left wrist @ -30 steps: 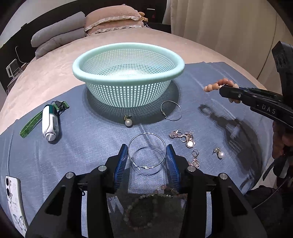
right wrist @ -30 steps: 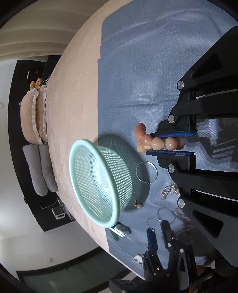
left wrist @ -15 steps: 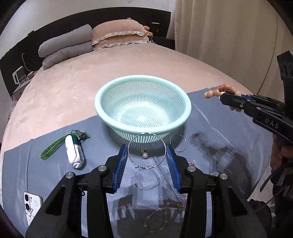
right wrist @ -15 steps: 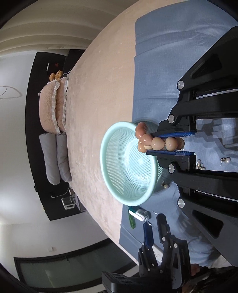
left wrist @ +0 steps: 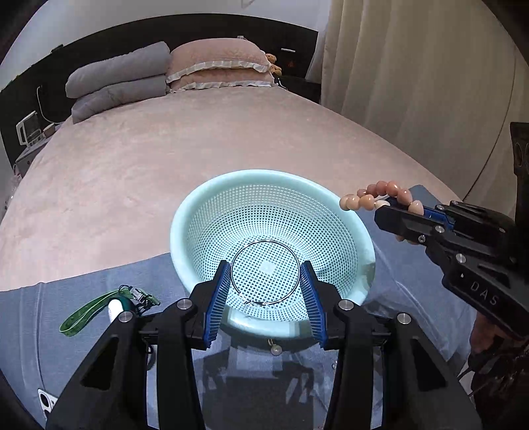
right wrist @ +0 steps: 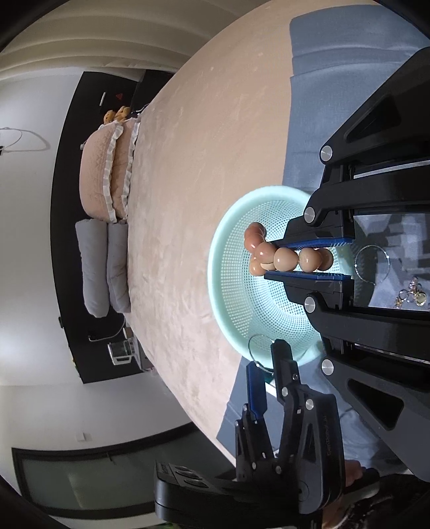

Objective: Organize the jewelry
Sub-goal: 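Carry the bracelet with the right gripper while the left gripper carries a silver hoop to the colander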

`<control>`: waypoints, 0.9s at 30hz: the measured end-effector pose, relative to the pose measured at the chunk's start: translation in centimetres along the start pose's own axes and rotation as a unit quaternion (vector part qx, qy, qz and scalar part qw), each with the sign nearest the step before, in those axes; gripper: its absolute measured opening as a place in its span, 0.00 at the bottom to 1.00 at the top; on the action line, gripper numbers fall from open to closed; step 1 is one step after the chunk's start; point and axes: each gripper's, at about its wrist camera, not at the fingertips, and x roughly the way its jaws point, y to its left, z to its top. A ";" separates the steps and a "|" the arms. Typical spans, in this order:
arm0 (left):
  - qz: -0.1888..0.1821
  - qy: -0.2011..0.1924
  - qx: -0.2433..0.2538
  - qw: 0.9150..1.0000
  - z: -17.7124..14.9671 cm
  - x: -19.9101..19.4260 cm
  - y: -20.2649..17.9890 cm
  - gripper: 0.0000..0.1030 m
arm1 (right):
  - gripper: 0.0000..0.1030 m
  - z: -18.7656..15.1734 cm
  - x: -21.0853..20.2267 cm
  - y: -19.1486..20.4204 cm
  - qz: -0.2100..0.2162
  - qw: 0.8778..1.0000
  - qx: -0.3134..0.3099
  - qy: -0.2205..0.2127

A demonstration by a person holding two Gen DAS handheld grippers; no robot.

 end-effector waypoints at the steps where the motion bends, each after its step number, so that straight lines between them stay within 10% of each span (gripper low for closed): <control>1: 0.002 0.004 0.002 1.000 0.3 0.8 0.0 0.43 | 0.11 0.0 0.6 0.0 0.000 1.000 0.000 0.004; 27: 0.017 0.046 0.011 0.999 0.2 6.1 0.9 0.44 | 0.13 -1.5 7.1 -1.2 0.003 0.999 0.009 0.051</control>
